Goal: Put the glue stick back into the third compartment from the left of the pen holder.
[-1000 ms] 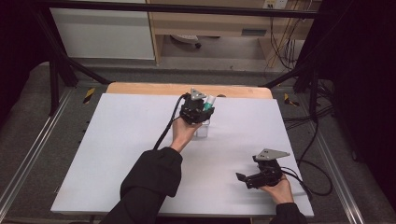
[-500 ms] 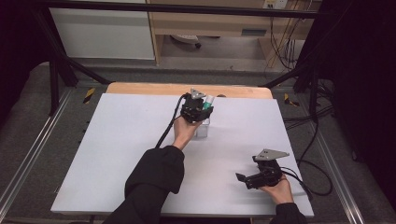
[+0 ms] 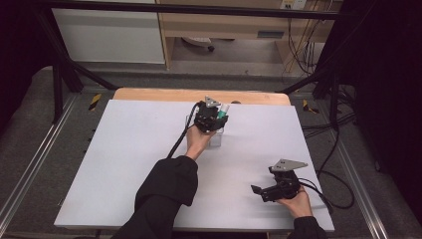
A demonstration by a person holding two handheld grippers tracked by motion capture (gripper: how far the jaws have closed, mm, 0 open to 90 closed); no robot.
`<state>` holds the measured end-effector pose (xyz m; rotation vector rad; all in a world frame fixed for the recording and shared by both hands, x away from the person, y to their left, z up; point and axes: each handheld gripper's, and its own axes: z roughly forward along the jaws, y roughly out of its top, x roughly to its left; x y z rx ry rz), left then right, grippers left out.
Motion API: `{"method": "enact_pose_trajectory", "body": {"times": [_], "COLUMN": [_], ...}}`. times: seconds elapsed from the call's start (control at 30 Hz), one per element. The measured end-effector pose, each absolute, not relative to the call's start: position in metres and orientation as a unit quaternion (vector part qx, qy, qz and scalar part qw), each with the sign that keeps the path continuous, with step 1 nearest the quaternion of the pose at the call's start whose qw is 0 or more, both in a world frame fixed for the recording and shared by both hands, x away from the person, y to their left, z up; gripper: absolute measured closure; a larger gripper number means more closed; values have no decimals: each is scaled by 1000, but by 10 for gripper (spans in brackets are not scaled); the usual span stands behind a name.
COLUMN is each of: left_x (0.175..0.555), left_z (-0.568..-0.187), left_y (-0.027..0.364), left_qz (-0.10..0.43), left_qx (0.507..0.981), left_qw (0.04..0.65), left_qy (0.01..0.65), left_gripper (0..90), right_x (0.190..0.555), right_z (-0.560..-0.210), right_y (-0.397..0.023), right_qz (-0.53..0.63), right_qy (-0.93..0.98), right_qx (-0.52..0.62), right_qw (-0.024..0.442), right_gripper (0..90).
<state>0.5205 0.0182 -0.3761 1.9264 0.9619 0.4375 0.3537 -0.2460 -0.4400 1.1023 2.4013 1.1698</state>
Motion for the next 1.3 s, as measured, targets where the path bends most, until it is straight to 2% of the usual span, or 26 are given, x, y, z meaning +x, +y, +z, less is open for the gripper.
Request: {"method": "enact_pose_trajectory", "body": {"times": [0.77,0.83,1.3], "left_x": [517,517,501], "left_z": [-381,-380,-350], "left_y": [24,25,45], "left_qz": [175,171,172], "left_qx": [788,787,796], "left_qw": [452,452,457], "left_qy": [381,382,358], "left_gripper": [636,571,364], "right_x": [353,354,354], "right_z": [-441,-441,-442], "right_y": [-245,-245,-244], "right_qz": [400,400,399], "right_qy": [826,827,828], "right_qx": [378,377,376], "right_qw": [119,119,119], "right_gripper": [4,4,4]}}
